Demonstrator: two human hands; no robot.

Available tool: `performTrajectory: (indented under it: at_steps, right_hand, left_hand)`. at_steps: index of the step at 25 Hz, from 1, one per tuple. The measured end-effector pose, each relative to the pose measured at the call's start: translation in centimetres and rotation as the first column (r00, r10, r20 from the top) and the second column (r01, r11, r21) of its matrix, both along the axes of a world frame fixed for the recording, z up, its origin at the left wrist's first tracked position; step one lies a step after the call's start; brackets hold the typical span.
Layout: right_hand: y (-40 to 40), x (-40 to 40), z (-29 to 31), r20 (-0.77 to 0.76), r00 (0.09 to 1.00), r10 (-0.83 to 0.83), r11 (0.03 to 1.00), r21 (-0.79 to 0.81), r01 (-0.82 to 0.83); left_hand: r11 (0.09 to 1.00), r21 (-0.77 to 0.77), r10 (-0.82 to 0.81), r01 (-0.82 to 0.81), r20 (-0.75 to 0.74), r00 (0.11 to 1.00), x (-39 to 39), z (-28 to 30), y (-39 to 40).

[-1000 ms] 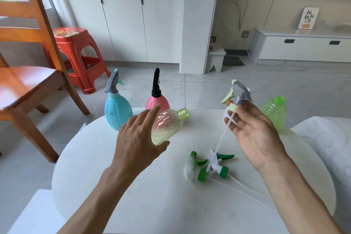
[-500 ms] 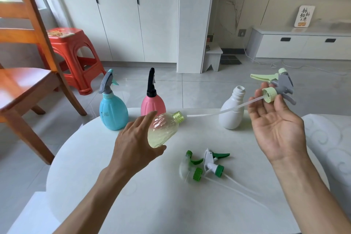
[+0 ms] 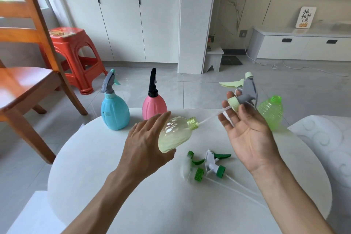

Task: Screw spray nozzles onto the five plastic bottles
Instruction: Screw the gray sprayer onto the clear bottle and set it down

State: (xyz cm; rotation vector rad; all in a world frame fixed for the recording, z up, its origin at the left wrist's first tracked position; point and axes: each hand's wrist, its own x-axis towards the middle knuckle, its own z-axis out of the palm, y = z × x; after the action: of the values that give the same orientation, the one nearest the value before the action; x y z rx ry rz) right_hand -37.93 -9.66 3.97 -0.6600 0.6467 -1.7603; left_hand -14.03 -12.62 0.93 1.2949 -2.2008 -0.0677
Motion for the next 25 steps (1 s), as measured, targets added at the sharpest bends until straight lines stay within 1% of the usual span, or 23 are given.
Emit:
performTrajectory:
  at_steps: [3, 5, 7, 11, 14, 21, 25]
  right_hand:
    - [0.2, 2.1, -0.8, -0.142, 0.988, 0.067, 0.998, 0.002, -0.067]
    - [0.4, 3.5, -1.2, -0.194, 0.973, 0.124, 0.991, -0.025, -0.132]
    - [0.5, 4.3, -1.2, -0.224, 0.962, 0.154, 0.984, -0.052, -0.17]
    - [0.4, 4.6, -1.2, -0.276, 0.946, 0.171, 0.977, -0.075, -0.198]
    - [0.3, 4.4, -1.3, -0.341, 0.925, 0.171, 0.976, -0.073, -0.207]
    - [-0.2, 3.0, -0.9, -0.404, 0.885, 0.23, 0.956, -0.077, -0.284]
    - [-0.4, 3.3, -1.1, -0.437, 0.875, 0.209, 0.966, -0.048, -0.254]
  left_hand:
    - [1.0, -0.007, -0.017, 0.016, -0.038, 0.999, -0.6, 0.2, 0.7]
    - [1.0, -0.001, -0.023, 0.023, -0.054, 0.998, -0.8, 0.3, 1.1]
    - [0.999, 0.024, -0.026, 0.028, -0.08, 0.997, -1.0, 0.4, 1.3]
    - [0.992, 0.125, -0.007, 0.032, -0.2, 0.98, -0.8, 0.5, 1.7]
    - [0.982, 0.181, -0.004, 0.054, -0.263, 0.965, -0.9, 0.4, 1.9]
    - [0.961, 0.248, -0.04, 0.124, -0.318, 0.947, -1.3, 0.3, 2.0]
    - [0.962, 0.243, -0.033, 0.122, -0.339, 0.94, -1.5, 0.0, 2.0]
